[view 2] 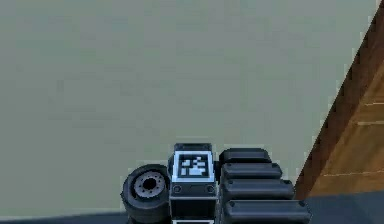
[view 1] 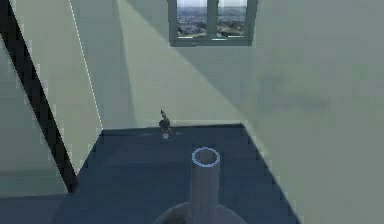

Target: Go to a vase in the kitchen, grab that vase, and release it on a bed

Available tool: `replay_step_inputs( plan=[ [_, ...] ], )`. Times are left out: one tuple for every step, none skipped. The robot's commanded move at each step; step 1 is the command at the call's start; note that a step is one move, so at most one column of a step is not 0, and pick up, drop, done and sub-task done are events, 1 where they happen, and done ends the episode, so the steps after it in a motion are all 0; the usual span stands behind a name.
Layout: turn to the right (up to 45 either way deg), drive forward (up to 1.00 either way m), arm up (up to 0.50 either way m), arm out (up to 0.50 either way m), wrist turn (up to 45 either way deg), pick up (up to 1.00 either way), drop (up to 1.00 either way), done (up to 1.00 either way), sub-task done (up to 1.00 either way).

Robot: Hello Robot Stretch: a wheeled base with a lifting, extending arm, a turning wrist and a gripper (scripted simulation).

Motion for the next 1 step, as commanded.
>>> replay_step_inputs(
  plan=[
    [0.0,0.60,0.00,0.00,0.0,0.00,0.00,0.00,0.00]
  ],
)
